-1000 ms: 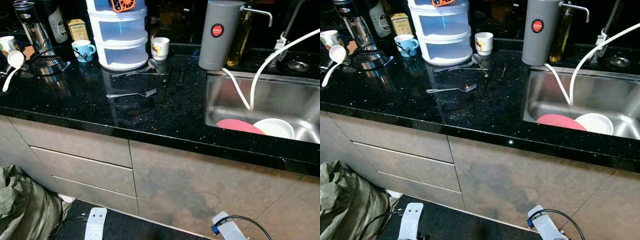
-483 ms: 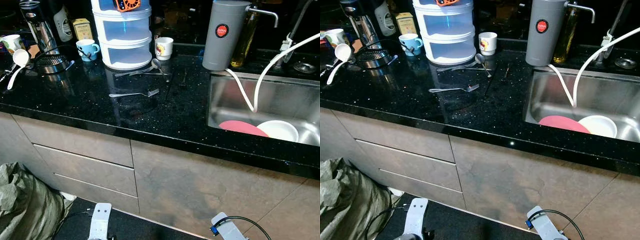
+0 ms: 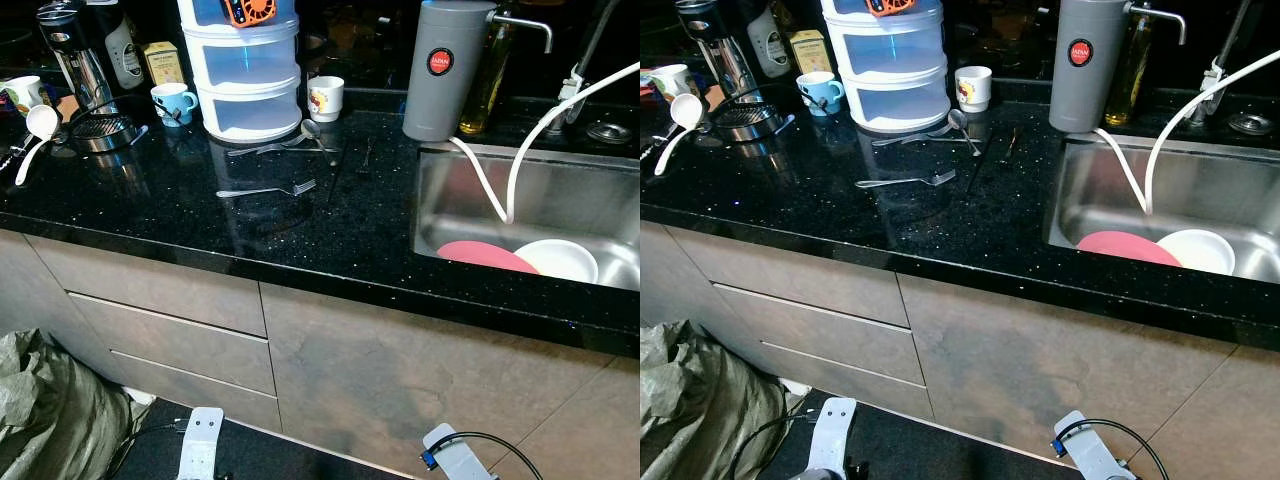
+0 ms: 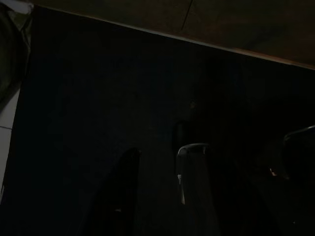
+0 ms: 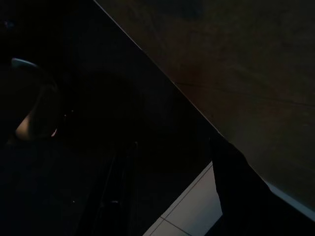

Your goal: Kitchen organization

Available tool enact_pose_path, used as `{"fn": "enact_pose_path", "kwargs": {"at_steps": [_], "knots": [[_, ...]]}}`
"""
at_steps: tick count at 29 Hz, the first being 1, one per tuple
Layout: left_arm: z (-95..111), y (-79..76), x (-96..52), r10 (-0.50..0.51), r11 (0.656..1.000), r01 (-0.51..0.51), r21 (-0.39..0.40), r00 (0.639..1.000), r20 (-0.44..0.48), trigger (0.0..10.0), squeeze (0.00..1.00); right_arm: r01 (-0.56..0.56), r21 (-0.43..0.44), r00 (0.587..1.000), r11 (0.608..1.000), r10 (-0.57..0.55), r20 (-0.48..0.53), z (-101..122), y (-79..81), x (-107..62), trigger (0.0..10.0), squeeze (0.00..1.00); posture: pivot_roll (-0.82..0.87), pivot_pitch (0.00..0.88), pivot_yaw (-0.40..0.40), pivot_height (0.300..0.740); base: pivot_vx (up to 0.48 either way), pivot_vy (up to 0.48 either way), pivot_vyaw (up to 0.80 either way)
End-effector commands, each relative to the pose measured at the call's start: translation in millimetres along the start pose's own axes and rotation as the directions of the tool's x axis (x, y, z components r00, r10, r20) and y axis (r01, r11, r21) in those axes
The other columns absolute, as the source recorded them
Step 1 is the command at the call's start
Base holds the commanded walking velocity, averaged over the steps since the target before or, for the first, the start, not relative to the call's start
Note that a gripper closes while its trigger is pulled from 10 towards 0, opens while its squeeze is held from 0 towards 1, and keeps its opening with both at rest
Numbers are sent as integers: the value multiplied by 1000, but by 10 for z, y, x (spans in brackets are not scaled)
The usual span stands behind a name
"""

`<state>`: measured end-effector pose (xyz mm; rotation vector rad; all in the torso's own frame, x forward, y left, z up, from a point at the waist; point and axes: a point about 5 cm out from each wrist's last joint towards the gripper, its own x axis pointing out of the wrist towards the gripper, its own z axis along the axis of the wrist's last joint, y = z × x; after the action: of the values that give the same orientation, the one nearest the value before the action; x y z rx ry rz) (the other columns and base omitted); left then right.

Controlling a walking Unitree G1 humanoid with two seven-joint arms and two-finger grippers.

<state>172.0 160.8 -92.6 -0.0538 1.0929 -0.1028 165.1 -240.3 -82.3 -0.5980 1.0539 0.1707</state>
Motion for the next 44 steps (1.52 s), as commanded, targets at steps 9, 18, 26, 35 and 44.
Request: {"fn": "enact_pose_path", "kwargs": {"at_steps": [9,18,26,35,44], "knots": [[-28,-11,1,1,1000,-1,10,1000,-15,10000,0,6,9,1000,1000,-6,6,3,-4,-1,10000,0,-135,0,39,740,0,0,0],[-39,5,-3,3,1000,-3,14,1000,-18,10000,0,-1,6,1000,1000,1,5,2,18,0,10000,0,-133,0,39,740,0,0,0],[-28,7,-2,2,1000,-2,13,1000,-16,10000,0,-1,5,1000,1000,1,7,12,14,1,10000,0,-137,0,37,740,0,0,0],[-18,33,-6,10,1000,-10,10,1000,-15,10000,0,-9,-8,1000,1000,9,13,38,33,5,10000,0,-148,0,1,740,0,0,0],[-22,36,-6,12,1000,-12,10,1000,-14,10000,0,-10,-4,1000,1000,10,12,31,34,4,10000,0,-134,0,20,740,0,0,0]]}}
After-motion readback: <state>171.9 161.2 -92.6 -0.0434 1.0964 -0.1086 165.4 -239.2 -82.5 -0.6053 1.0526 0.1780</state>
